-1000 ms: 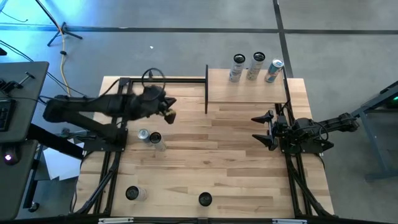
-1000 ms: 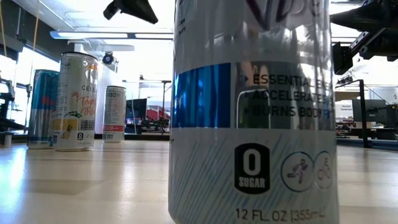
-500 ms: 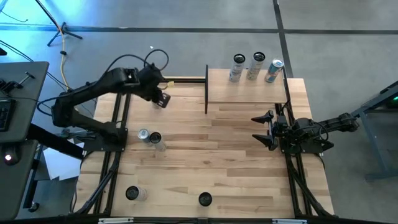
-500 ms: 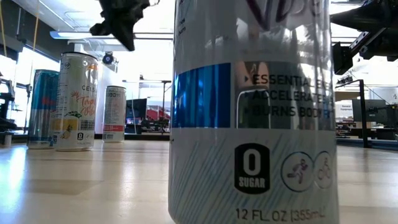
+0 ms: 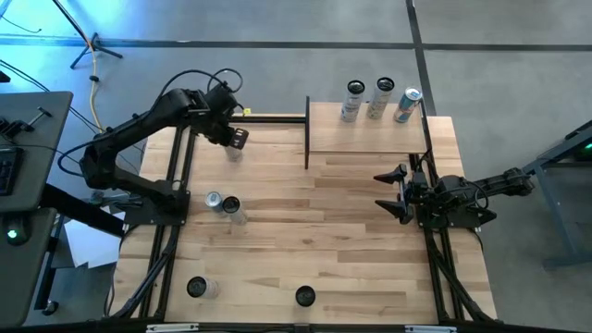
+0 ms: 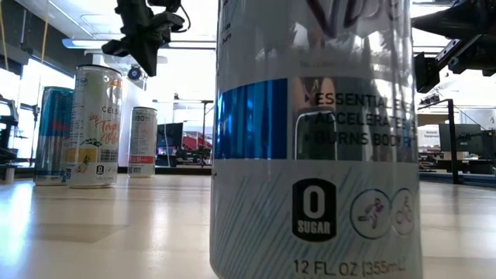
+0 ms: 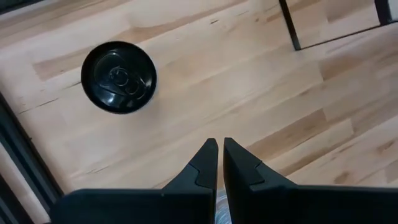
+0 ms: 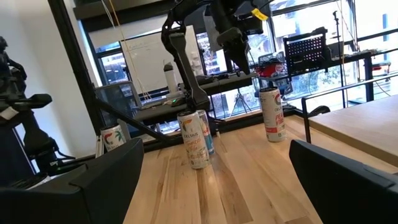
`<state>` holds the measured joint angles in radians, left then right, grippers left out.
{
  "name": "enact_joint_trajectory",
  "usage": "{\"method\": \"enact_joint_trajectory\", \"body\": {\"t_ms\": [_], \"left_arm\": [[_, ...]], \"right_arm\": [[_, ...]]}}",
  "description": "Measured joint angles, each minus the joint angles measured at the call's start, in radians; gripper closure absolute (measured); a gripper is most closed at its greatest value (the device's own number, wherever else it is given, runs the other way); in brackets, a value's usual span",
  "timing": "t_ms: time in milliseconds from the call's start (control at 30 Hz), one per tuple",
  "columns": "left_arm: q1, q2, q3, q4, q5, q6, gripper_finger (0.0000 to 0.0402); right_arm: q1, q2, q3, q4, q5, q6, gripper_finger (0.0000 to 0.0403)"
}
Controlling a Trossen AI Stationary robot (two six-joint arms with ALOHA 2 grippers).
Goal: Place canned beverage on shelf
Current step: Put the top white pink soda can on the shelf
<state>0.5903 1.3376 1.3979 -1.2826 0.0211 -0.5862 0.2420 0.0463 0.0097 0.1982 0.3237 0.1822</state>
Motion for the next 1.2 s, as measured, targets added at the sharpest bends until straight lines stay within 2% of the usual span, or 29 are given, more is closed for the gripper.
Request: {"method": "enact_joint_trajectory", "body": {"t_ms": [167, 367, 600, 767, 1000, 1133, 1200], "left_arm": [[0.0, -0.001, -0.004, 0.006, -0.013, 0.078, 0.0398], [0.001, 0.0, -0.027, -0.009, -0.027, 0.073, 0.0399], [0.051, -0.001, -0.027, -0.082, 0.063, 0.171, 0.0395], [0.065, 0.005, -0.026, -0.079, 0.078, 0.256, 0.0371], [0.064, 0.057, -0.027, -0.084, 0.081, 0.277, 0.0327], [0.07, 0.07, -0.026, -0.092, -0.015, 0.283, 0.031], [0.086, 0.079, -0.027, -0.098, -0.023, 0.272, 0.0302]], "right_arm": [[0.0, 0.0, 0.0, 0.0, 0.0, 0.0, 0.0014], [0.0, 0.0, 0.0, 0.0, 0.001, 0.0, 0.0014], [0.0, 0.0, 0.0, 0.0, 0.002, 0.0, 0.0014], [0.0, 0.0, 0.0, 0.0, 0.002, 0.0, 0.0014], [0.0, 0.0, 0.0, 0.0, 0.006, 0.0, 0.0014], [0.0, 0.0, 0.0, 0.0, 0.006, 0.0, 0.0014], [0.0, 0.0, 0.0, 0.0, 0.006, 0.0, 0.0014]]}}
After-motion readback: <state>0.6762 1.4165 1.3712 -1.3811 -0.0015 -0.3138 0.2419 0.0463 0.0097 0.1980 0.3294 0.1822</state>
